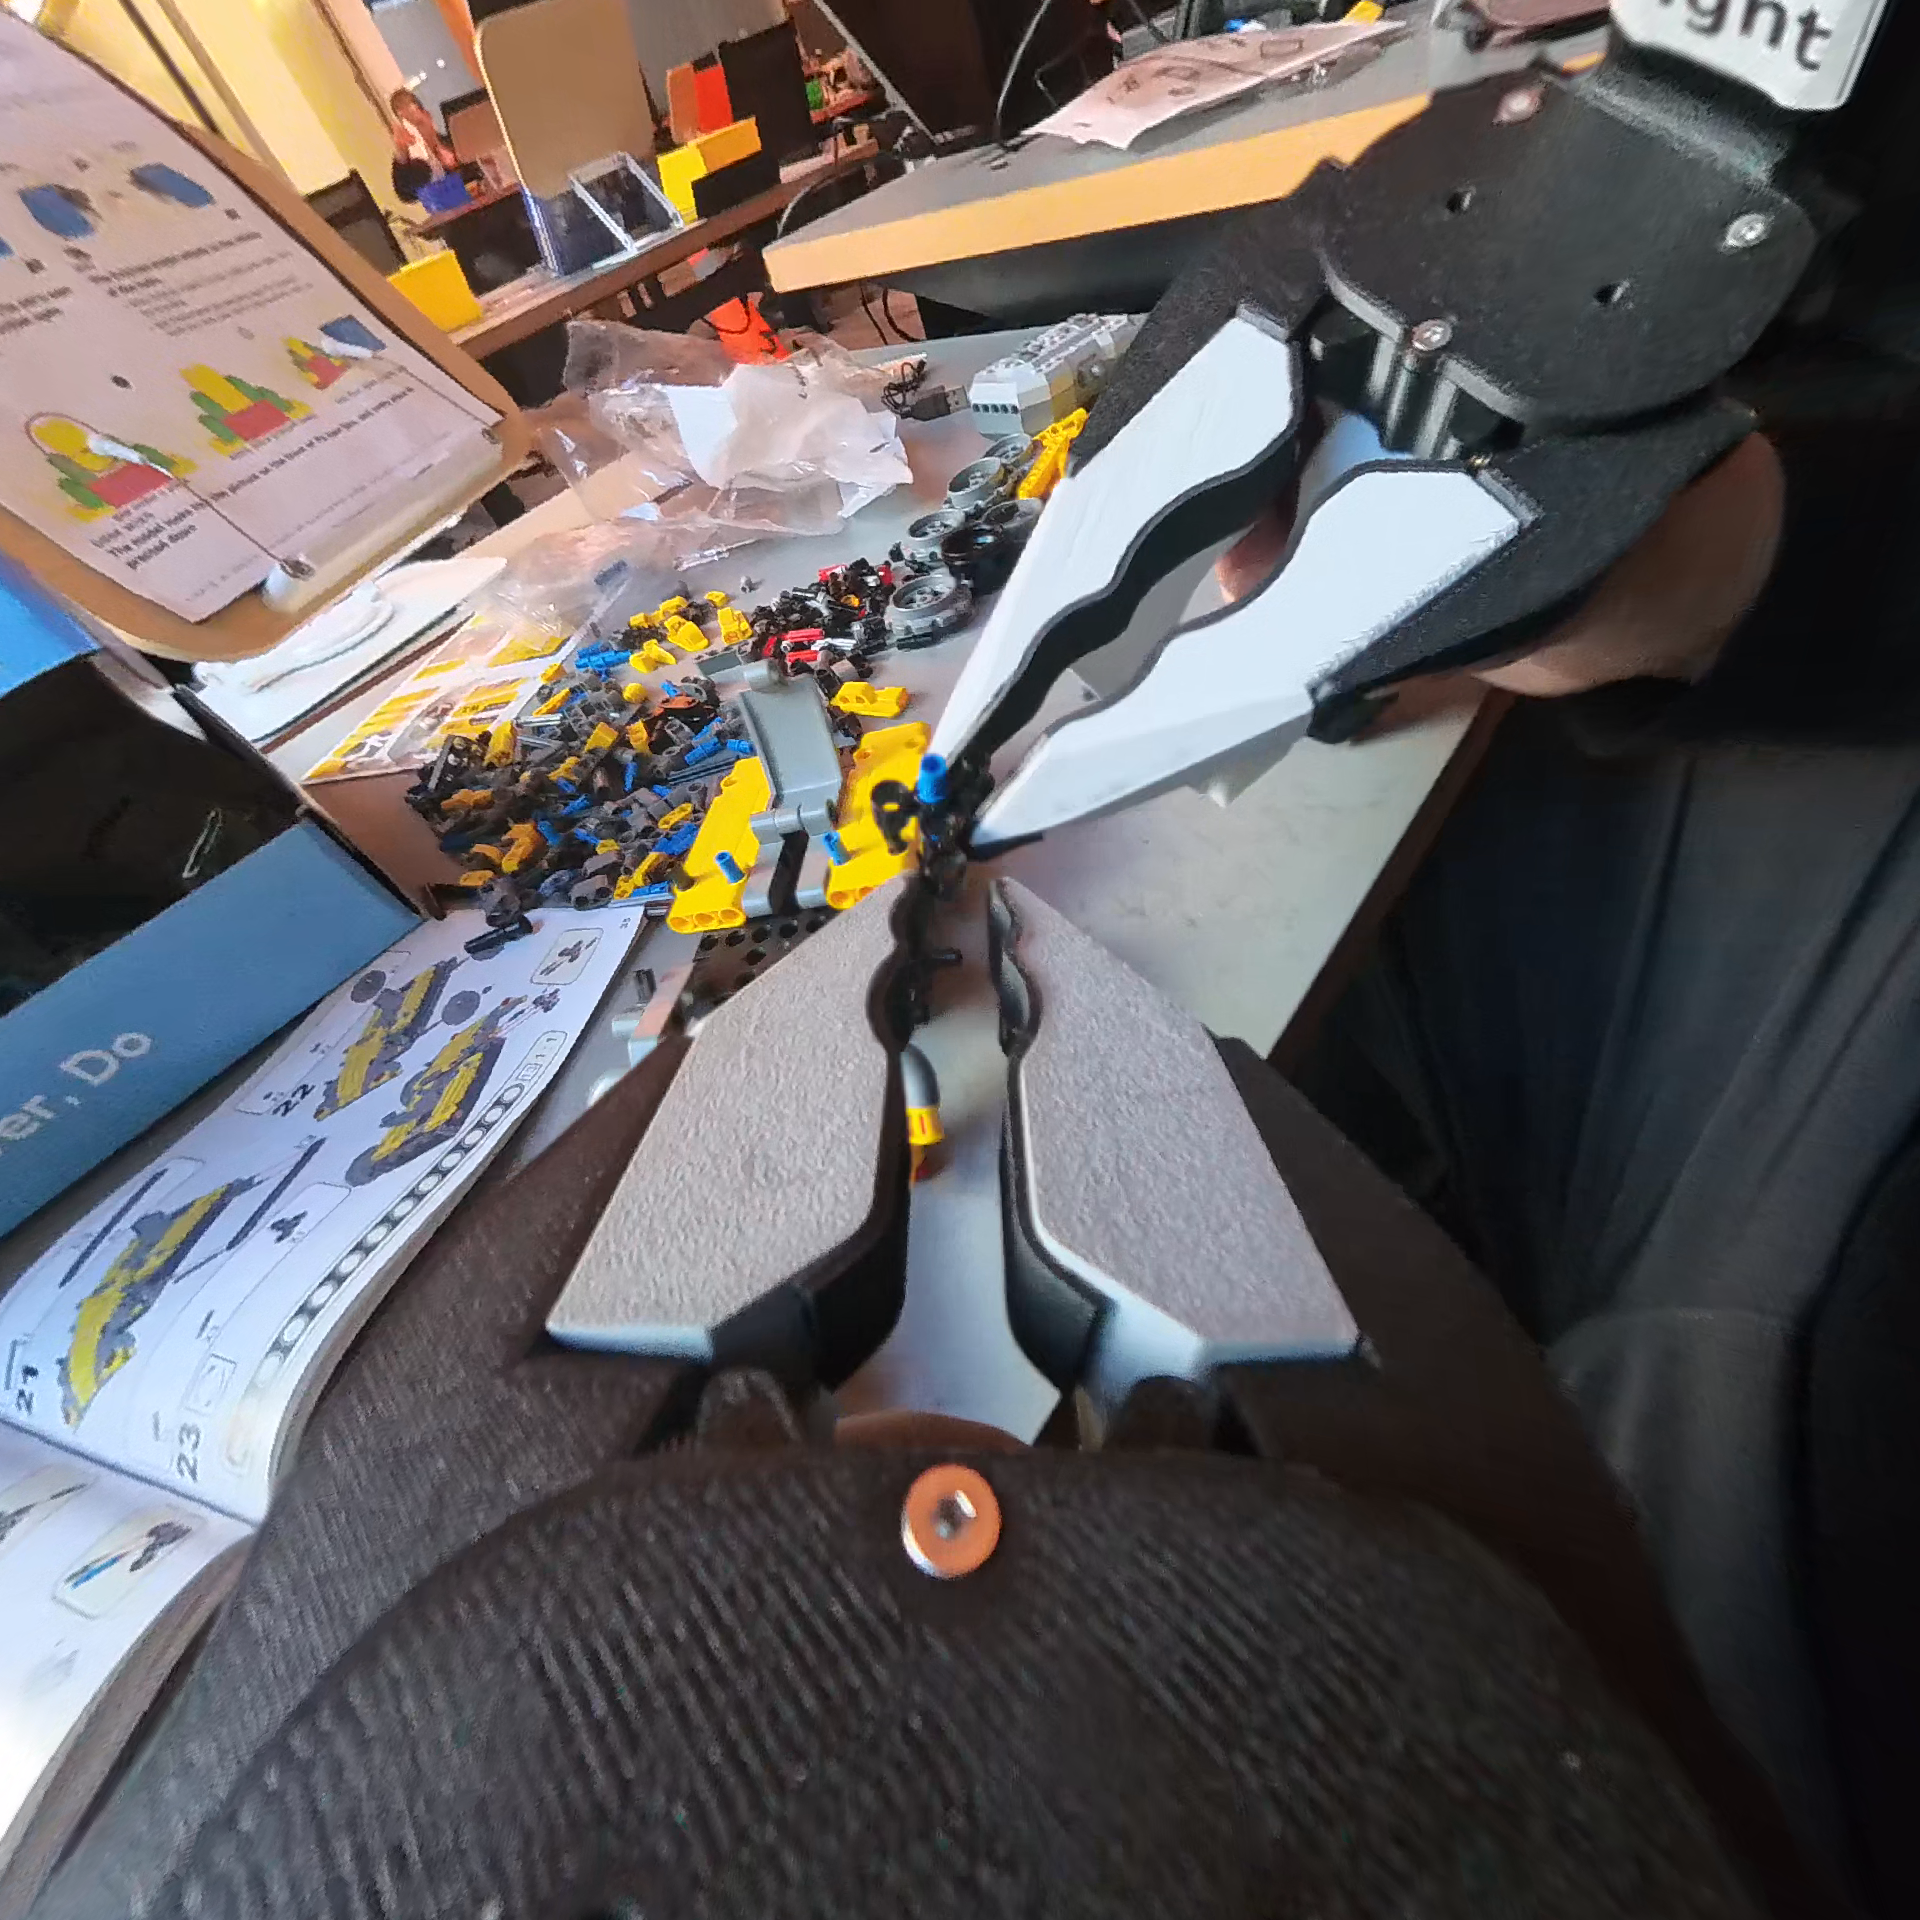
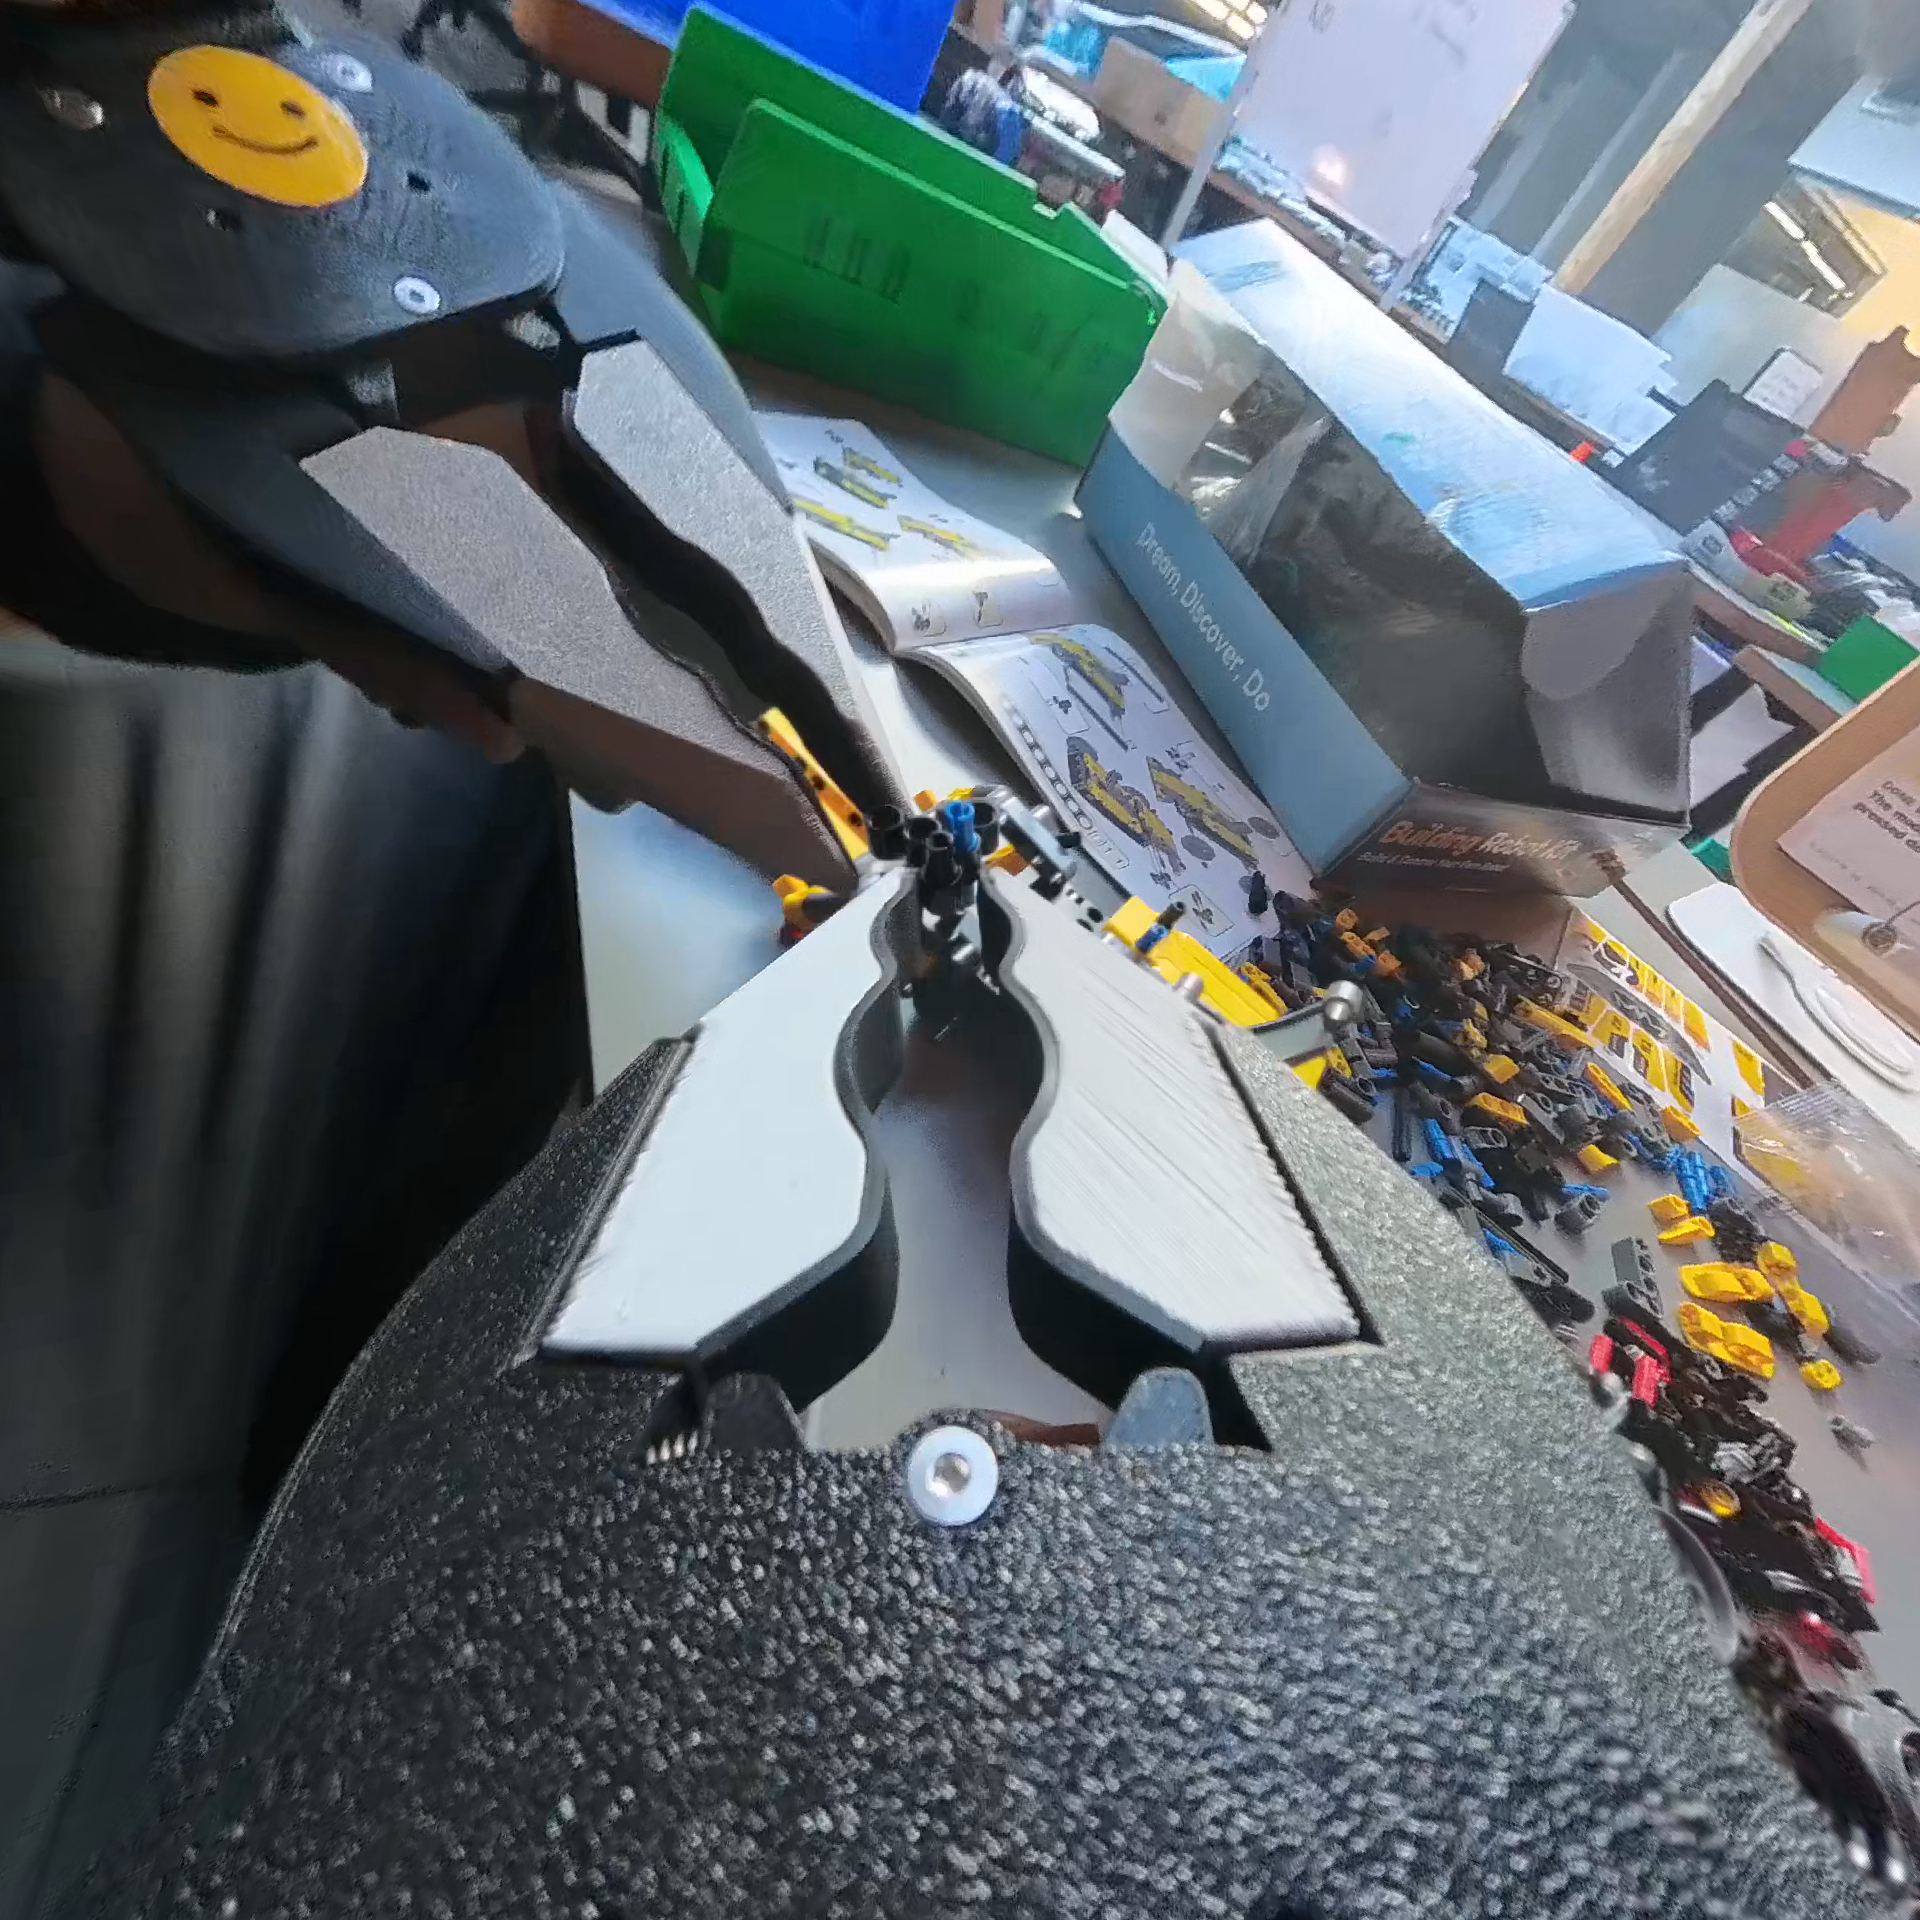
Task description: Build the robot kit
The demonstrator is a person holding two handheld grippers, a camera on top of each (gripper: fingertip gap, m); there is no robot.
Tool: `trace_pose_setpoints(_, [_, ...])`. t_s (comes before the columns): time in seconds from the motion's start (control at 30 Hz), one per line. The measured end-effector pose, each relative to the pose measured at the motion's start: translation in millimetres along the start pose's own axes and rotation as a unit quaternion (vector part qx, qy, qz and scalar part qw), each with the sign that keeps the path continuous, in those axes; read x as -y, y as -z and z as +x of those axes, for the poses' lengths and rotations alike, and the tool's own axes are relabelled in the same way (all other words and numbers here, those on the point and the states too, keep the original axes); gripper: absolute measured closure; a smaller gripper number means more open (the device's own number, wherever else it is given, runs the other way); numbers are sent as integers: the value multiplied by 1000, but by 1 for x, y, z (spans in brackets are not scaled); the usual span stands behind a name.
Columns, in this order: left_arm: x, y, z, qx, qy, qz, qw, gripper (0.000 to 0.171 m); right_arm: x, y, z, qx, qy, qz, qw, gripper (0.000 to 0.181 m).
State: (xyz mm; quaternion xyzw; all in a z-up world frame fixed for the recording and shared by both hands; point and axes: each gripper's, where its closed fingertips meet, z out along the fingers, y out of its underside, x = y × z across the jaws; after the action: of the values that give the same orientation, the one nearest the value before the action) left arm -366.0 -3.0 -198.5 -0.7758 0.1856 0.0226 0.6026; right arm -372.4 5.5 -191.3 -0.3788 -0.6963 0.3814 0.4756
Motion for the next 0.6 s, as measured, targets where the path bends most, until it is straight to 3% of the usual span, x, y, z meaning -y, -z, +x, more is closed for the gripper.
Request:
trace_pose_setpoints(0.27, [1,4,-11,12,9,1,1000,162,18,-2,31,-48,-46,69,995,171])
trace_pose_setpoints(0.5, [11,21,-43,64,-9,-1,998,160,44,-21,48,-21,-113,142,983,172])
trace_pose_setpoints(0.6, [15,27,-47,49,-26,-18,998,158,51,-23,45,-11,-117,157,981,172])
